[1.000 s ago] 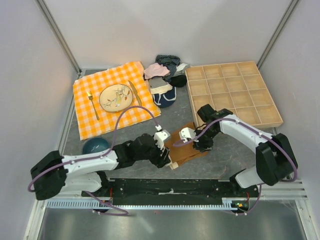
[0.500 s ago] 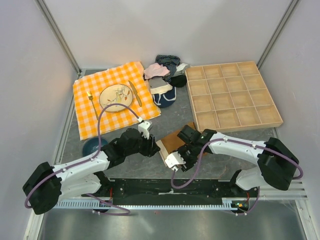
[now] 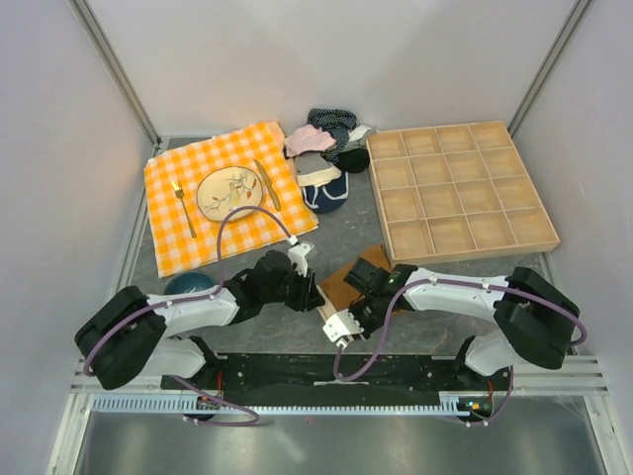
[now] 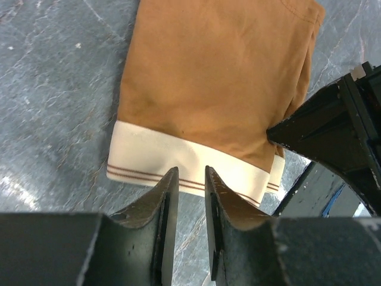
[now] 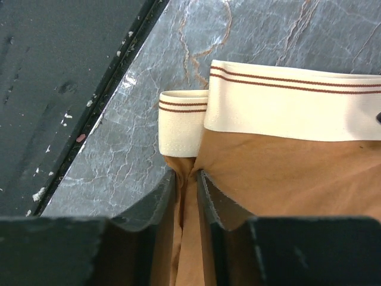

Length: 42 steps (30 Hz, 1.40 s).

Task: Roll the underwear
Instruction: Fold the underwear at the center of the board.

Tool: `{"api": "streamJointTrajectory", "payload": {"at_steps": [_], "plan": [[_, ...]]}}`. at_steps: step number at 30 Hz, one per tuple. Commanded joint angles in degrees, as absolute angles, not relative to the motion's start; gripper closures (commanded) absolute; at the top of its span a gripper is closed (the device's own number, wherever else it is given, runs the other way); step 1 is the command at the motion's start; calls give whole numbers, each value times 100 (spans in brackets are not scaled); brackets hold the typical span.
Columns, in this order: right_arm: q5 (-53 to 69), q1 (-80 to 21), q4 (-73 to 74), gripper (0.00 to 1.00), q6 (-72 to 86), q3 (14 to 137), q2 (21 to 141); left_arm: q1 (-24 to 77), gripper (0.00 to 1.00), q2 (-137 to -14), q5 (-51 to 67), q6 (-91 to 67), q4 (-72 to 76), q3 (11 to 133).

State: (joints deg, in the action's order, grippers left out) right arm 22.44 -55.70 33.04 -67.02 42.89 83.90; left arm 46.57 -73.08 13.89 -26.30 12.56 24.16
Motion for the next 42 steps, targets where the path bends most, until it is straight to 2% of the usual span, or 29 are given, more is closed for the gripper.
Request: {"api": "streamJointTrajectory", "payload": {"at_steps": [1, 5, 8, 16, 30, 35, 37, 40, 42], "plan": [[1890, -5599, 3059, 77, -6618, 4289, 8631, 4623, 72, -7672, 1766, -2856, 1942, 2689], [1968, -5599, 3146, 94, -6390, 4438, 8657, 4614, 77, -7962, 1767, -2848, 2013, 2716], [2127, -5590, 3409, 99, -6293, 4745, 8622, 4614, 81, -8147, 1705, -2856, 1917, 2698], [2373, -5528, 4121, 100, -6179, 5712, 8709, 4614, 84, -8437, 1459, -2848, 1793, 2584], [2574, -4949, 4394, 99, -5924, 7189, 10002, 4351, 83, -7972, 1213, -2865, 1670, 2400], [2953, -4904, 4509, 99, -6020, 7015, 9932, 4228, 74, -7296, 1178, -2795, 1635, 2277], [3067, -4913, 4500, 99, -5977, 6926, 9888, 4219, 62, -6797, 1169, -2708, 1591, 2206], [3304, -4887, 4448, 99, -5863, 6803, 9914, 4219, 51, -6295, 1230, -2637, 1556, 2031], [3436, -4887, 4369, 99, -5801, 6733, 9940, 4219, 48, -5837, 1353, -2628, 1687, 1795]]}}
